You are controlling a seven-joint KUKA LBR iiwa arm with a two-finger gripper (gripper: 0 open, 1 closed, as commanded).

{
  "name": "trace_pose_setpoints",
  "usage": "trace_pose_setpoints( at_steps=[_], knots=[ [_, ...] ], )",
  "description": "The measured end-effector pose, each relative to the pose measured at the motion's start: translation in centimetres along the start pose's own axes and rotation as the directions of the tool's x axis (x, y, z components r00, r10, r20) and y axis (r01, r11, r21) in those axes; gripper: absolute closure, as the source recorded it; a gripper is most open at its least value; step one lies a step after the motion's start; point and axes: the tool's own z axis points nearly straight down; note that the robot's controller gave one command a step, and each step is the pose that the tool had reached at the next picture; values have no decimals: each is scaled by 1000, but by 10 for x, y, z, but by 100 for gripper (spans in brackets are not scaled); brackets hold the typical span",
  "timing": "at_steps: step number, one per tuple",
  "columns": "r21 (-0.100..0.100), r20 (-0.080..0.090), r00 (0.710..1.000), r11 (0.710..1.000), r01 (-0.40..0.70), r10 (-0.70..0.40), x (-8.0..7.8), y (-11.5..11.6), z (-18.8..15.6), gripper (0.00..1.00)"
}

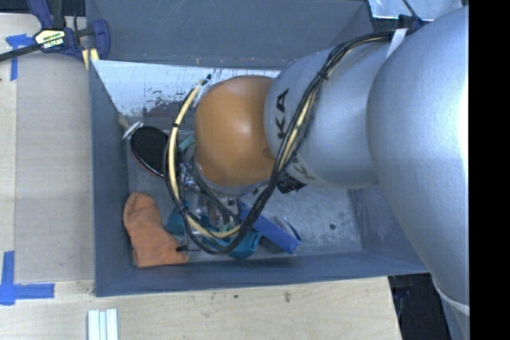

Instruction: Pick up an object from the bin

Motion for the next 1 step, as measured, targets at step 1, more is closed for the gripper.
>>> trace_pose_setpoints(
  at_steps=[1],
  knots=[
    [-2,8,1000,1000,-4,4,-2,-1,-5,0]
  ],
)
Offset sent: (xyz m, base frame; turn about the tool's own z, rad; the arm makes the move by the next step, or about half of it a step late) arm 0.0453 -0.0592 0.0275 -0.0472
